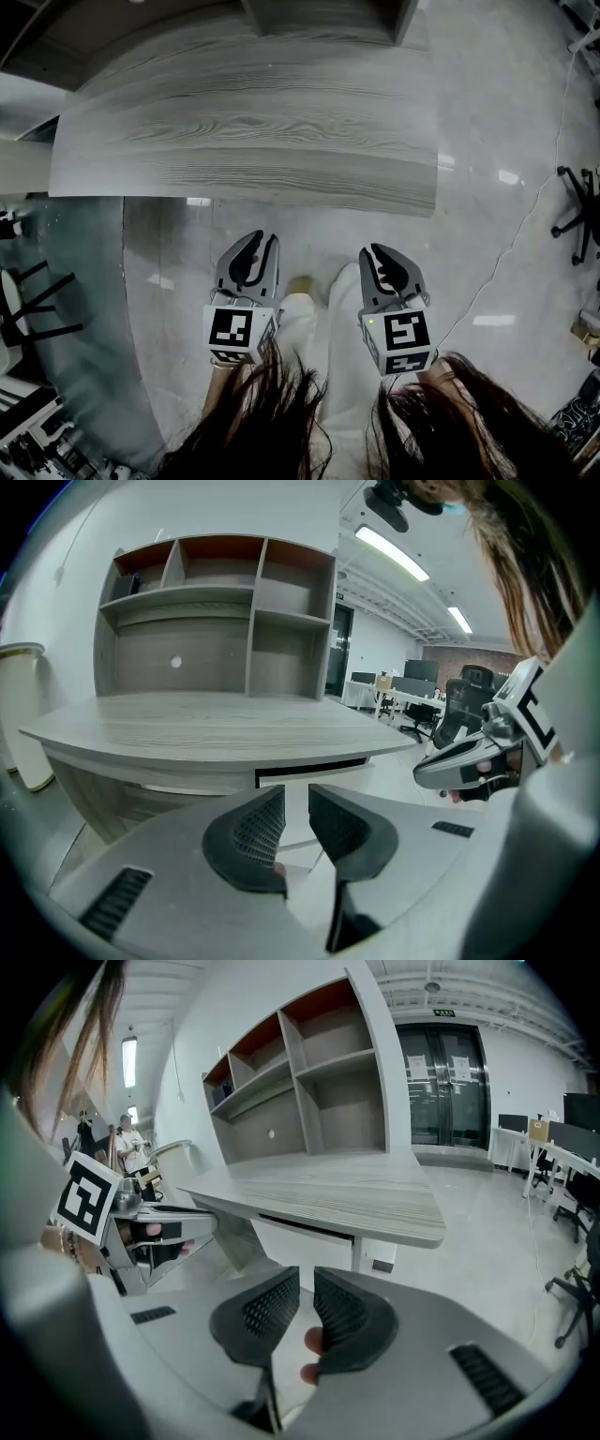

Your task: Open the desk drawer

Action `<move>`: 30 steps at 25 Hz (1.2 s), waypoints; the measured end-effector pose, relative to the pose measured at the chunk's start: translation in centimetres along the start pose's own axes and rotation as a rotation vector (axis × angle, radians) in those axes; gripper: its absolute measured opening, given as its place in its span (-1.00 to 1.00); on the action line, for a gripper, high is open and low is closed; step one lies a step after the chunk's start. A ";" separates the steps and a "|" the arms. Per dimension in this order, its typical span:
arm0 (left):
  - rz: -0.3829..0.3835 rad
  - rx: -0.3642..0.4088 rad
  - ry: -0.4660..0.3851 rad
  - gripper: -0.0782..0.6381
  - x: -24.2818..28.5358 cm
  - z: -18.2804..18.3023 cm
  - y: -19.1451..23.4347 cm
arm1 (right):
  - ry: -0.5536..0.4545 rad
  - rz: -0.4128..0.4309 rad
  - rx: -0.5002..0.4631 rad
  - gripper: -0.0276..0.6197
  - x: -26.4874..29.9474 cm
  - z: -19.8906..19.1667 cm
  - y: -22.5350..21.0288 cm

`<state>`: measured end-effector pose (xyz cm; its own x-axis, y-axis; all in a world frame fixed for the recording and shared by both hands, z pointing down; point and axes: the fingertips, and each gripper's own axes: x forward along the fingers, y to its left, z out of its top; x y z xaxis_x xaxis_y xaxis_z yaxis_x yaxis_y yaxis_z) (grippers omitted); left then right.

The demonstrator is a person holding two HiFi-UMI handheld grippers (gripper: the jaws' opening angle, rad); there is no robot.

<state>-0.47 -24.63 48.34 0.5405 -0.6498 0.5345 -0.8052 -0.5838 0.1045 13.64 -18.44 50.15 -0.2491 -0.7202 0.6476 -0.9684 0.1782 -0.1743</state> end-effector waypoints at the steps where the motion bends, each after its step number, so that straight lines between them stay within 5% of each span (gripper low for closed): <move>1: -0.002 0.003 0.004 -0.61 0.2 -0.2 0.0 | 0.004 -0.002 0.000 -0.82 0.2 -0.2 -0.2; 30: -0.024 -0.024 0.026 -0.45 5.2 -2.6 2.4 | 0.067 -0.032 0.025 -0.52 5.2 -3.2 -4.3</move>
<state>-0.20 -28.10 53.53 0.5530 -0.6228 0.5534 -0.7980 -0.5868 0.1370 16.49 -20.82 56.60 -0.2187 -0.6788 0.7010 -0.9756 0.1382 -0.1705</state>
